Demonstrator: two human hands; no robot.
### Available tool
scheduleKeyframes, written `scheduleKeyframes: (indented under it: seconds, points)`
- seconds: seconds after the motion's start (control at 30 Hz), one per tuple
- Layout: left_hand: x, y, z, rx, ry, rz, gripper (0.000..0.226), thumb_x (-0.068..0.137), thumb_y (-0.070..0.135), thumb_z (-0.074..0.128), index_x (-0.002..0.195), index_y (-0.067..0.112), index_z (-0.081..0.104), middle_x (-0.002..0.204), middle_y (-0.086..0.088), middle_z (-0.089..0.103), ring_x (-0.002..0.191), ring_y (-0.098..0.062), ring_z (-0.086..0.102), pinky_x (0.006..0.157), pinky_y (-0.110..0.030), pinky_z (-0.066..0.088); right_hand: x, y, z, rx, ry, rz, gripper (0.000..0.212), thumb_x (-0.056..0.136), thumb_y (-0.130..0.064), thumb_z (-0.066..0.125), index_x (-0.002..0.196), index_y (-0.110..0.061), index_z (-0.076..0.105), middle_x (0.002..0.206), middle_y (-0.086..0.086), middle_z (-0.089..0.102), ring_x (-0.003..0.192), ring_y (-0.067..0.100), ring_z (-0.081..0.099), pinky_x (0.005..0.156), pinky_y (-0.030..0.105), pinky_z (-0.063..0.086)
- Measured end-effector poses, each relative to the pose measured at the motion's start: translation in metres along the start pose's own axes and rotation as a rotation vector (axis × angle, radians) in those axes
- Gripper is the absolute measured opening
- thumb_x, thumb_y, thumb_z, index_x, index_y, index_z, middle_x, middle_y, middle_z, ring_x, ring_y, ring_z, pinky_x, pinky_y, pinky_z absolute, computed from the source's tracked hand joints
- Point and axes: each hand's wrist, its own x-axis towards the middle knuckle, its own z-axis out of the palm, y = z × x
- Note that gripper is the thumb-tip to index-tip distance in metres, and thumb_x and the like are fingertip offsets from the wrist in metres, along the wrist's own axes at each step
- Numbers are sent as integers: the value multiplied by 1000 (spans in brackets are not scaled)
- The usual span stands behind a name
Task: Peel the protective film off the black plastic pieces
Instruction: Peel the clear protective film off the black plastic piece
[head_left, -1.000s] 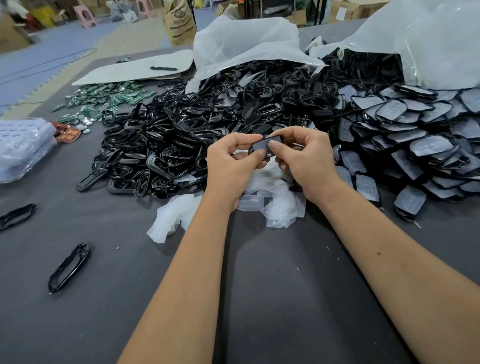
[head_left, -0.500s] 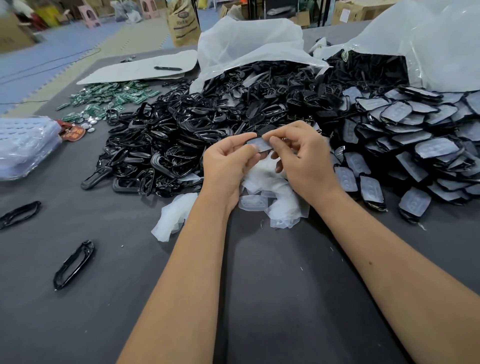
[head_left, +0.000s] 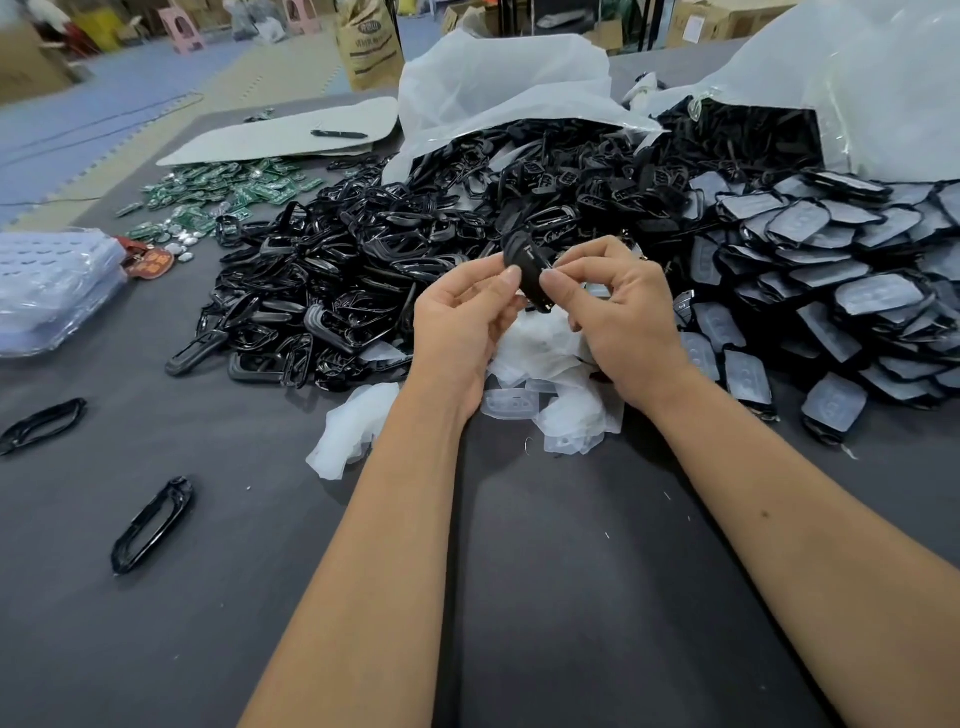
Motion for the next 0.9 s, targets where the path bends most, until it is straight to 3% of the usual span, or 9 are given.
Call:
scheduleKeyframes:
  seconds: [0.07,0.17,0.23,0.3,0.37,0.43,0.77,0.9]
  points:
    - [0,-2,0,31,-1,16,13,96,-2,68,106,3,73,92,-10,74,75,-12,66,68,-19,55,1,0,-2,160,-48,133,13,95,-14,75,83,-12,77,96,-2,65,61,10,56,44,21,42]
    - [0,-2,0,34,-14,11,14,98,1,66,111,1,71,94,-7,77,81,-11,72,73,-22,57,3,2,-6,278,-137,262,19,100,-17,68,85,-19,79,76,-4,67,54,13,55,36,20,31]
    - [0,-2,0,34,-10,7,11,99,4,66,109,4,71,92,-4,78,81,-10,73,75,-23,58,4,3,-7,344,-154,313,18,101,-15,66,89,-19,80,71,-2,67,57,14,58,37,21,29]
    - [0,-1,0,13,2,0,9,100,5,65,106,6,72,92,-3,78,80,-9,73,74,-22,58,6,4,-7,359,-158,312,15,100,-9,65,103,-12,80,77,2,72,65,14,63,43,26,38]
    - [1,-1,0,-11,24,-6,8,100,5,65,105,4,72,94,-6,76,79,-10,71,71,-21,57,6,6,-7,366,-165,276,21,97,-1,64,110,-9,78,88,6,76,75,13,67,62,26,52]
    - [2,-1,0,-16,37,-16,8,100,5,65,105,3,71,94,-8,75,79,-11,68,71,-21,57,6,8,-8,381,-166,258,23,95,2,66,113,-8,78,91,7,77,80,14,70,74,25,56]
    - [1,-3,2,43,34,1,8,101,6,65,96,4,72,86,-8,73,73,-11,63,65,-19,55,6,11,-7,374,-151,195,22,90,7,71,104,-9,76,79,-1,77,75,12,72,72,22,58]
    - [1,-3,2,68,42,2,7,100,6,66,98,2,71,89,-11,72,74,-13,64,67,-21,56,6,11,-7,383,-154,232,23,91,7,70,107,-8,75,80,0,74,76,17,68,73,32,54]
